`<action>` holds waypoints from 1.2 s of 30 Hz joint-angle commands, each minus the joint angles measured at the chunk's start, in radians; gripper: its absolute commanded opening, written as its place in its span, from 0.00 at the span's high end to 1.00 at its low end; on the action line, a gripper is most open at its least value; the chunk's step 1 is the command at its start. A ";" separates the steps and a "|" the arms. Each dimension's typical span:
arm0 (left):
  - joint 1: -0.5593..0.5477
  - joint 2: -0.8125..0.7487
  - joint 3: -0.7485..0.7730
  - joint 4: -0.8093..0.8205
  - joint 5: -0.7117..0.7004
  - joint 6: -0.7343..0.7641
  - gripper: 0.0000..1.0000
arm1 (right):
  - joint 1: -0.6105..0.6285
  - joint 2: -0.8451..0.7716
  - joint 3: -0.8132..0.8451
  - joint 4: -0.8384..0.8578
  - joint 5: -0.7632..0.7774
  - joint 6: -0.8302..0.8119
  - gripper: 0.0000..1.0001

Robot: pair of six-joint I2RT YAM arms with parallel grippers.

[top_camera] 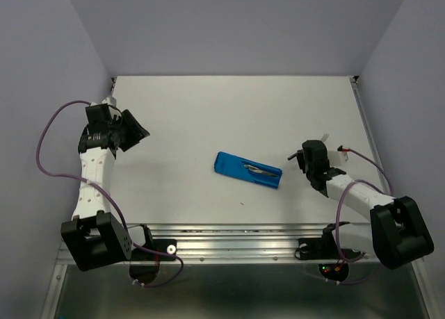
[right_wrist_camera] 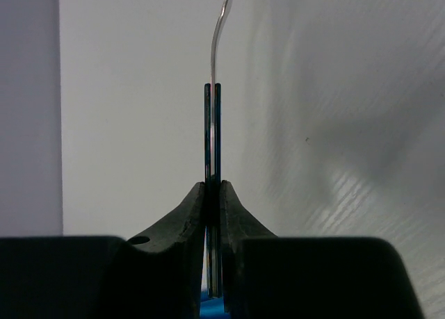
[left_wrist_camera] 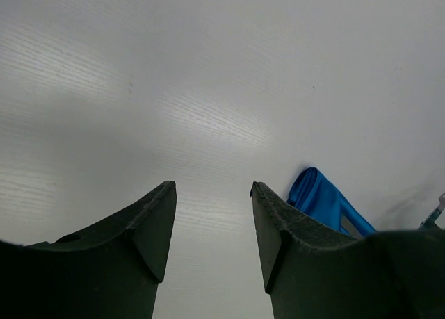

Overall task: Fold the napkin into a case and place the utensils inside
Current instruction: Place the fork at the center of the board, then pick up the fork from the center of the board.

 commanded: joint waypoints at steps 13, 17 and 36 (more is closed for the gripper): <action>0.002 -0.007 -0.021 0.026 0.038 0.024 0.42 | -0.017 0.154 0.077 0.027 -0.049 0.141 0.31; 0.004 -0.001 -0.021 0.036 0.053 0.018 0.42 | -0.017 0.097 0.129 -0.056 -0.101 -0.198 0.29; -0.024 0.004 -0.036 0.053 0.060 0.015 0.42 | -0.098 0.160 0.327 -0.427 -0.391 -0.759 0.20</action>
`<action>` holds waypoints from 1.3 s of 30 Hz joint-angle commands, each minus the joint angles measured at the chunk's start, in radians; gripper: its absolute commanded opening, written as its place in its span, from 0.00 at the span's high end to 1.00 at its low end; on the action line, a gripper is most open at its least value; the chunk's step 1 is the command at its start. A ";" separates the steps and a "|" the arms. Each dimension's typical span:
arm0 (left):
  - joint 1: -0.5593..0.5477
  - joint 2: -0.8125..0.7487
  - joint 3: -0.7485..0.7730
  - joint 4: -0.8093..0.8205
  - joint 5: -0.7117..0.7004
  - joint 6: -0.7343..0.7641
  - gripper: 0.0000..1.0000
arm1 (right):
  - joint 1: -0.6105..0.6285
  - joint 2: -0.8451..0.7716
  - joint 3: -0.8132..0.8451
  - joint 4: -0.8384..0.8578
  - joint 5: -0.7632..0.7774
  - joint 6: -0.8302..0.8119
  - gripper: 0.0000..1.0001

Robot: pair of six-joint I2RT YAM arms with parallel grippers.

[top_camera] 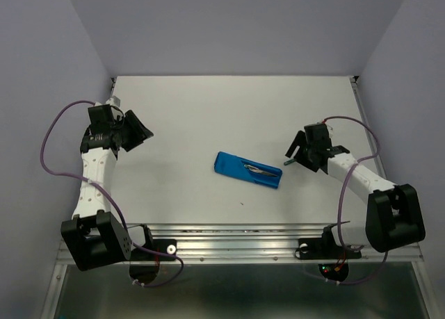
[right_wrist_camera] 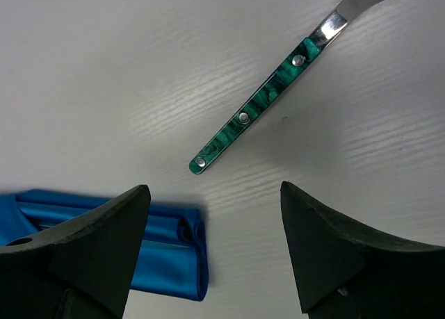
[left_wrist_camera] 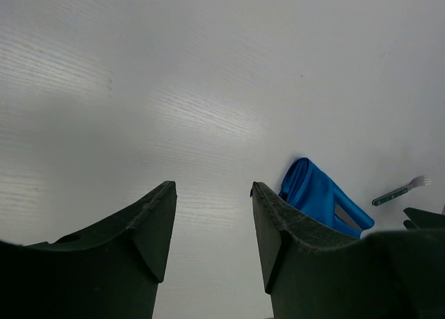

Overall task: Fold the napkin into a case and place the utensils inside
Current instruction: Pick up the fork from the center of the board.

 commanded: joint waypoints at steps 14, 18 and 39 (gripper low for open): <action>-0.010 -0.014 -0.025 0.017 -0.011 0.014 0.42 | -0.022 0.319 0.188 0.160 -0.236 -0.108 0.17; -0.010 -0.025 -0.031 0.014 -0.011 0.012 0.42 | -0.022 0.444 0.345 0.183 -0.211 -0.157 0.17; -0.059 0.013 -0.022 0.029 -0.014 -0.005 0.41 | -0.103 0.470 0.501 0.035 -0.010 -0.775 0.19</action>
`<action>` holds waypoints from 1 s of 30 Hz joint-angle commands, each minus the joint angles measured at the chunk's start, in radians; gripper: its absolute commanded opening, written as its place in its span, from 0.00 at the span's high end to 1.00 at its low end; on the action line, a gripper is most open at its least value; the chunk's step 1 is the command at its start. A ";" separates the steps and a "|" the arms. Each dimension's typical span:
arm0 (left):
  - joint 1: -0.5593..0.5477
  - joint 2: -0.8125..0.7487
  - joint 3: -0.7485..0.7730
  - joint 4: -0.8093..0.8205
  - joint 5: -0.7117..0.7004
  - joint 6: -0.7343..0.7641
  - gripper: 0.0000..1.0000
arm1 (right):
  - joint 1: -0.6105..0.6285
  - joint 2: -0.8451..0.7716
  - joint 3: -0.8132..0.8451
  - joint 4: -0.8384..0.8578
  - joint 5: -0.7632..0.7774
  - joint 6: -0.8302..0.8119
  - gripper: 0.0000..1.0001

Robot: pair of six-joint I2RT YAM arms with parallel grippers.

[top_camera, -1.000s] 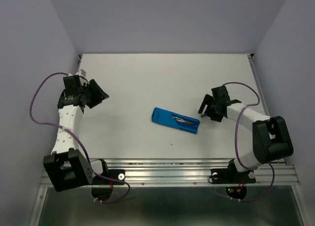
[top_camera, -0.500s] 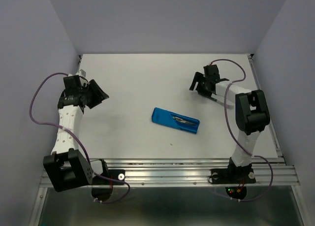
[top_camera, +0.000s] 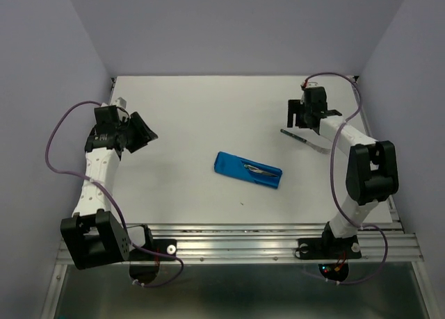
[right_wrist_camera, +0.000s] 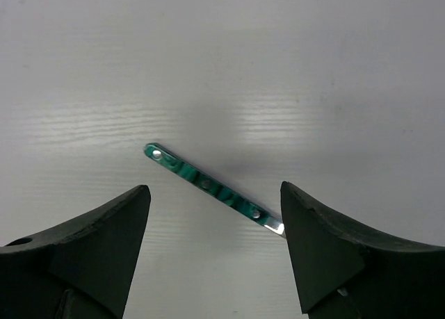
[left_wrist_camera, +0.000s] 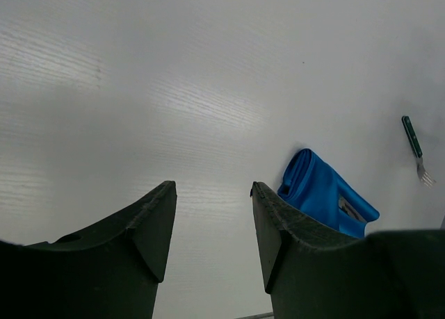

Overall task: Fold the napkin into a case and place the utensils inside
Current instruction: Pick up the fork from the center of the board.

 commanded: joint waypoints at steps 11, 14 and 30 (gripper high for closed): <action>-0.111 0.066 0.037 0.018 -0.024 -0.011 0.41 | -0.048 0.183 0.045 -0.138 0.018 -0.348 0.29; -0.124 0.072 0.041 0.019 -0.024 -0.015 0.41 | -0.059 0.200 0.054 -0.140 -0.003 -0.332 0.37; -0.322 0.179 0.043 0.130 0.009 -0.083 0.41 | -0.057 0.131 0.025 -0.209 -0.108 -0.166 0.99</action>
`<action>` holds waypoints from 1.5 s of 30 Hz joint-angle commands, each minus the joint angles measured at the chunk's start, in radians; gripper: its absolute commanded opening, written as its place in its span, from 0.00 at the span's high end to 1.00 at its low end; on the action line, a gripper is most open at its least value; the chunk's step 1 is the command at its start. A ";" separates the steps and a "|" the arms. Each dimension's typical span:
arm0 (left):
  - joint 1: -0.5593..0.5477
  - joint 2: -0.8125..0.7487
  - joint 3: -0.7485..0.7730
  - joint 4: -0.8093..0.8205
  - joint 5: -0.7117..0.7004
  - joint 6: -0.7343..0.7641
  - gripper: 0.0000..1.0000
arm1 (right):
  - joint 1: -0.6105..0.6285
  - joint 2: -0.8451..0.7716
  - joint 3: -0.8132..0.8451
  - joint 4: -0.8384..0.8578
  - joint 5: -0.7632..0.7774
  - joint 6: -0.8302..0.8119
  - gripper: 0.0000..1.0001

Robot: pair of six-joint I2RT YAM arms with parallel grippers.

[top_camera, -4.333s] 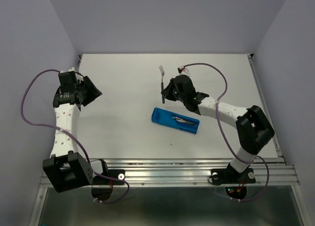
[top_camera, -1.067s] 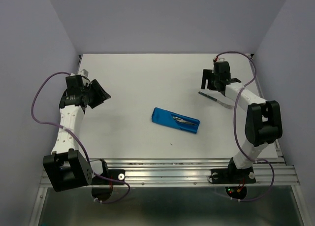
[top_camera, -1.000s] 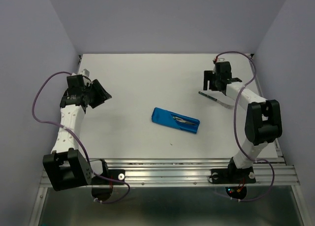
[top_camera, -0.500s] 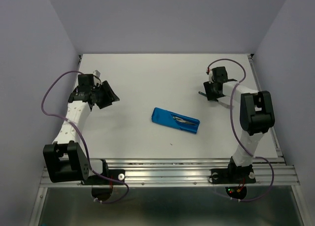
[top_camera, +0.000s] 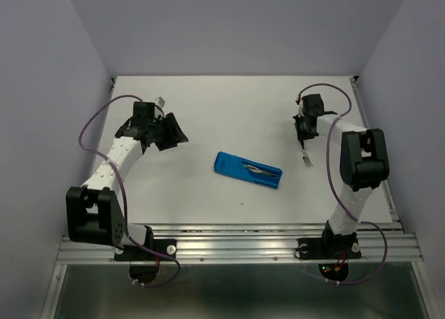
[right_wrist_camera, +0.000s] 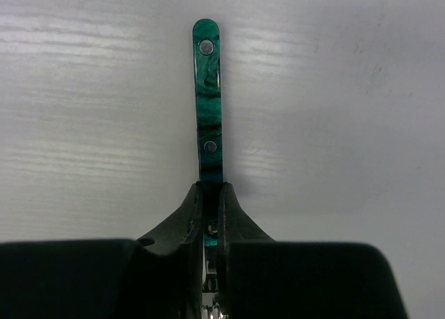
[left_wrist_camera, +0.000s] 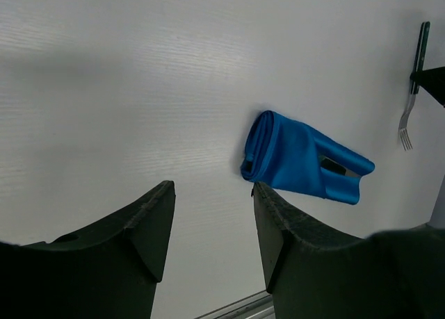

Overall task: Fold the napkin into a case and place the utensils inside
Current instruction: Pick up the fork from the center of the board, then insert the fork into the folded napkin.

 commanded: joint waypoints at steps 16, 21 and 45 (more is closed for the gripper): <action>-0.251 0.350 0.122 0.082 0.001 -0.037 0.42 | 0.313 -0.473 -0.201 -0.172 0.042 -0.136 0.99; -0.272 0.387 0.131 0.088 -0.004 -0.040 0.42 | 0.456 -0.470 -0.227 -0.252 0.080 -0.175 0.99; -0.317 0.453 0.168 0.100 0.013 -0.049 0.42 | 0.691 -0.399 -0.293 -0.300 0.141 -0.200 0.99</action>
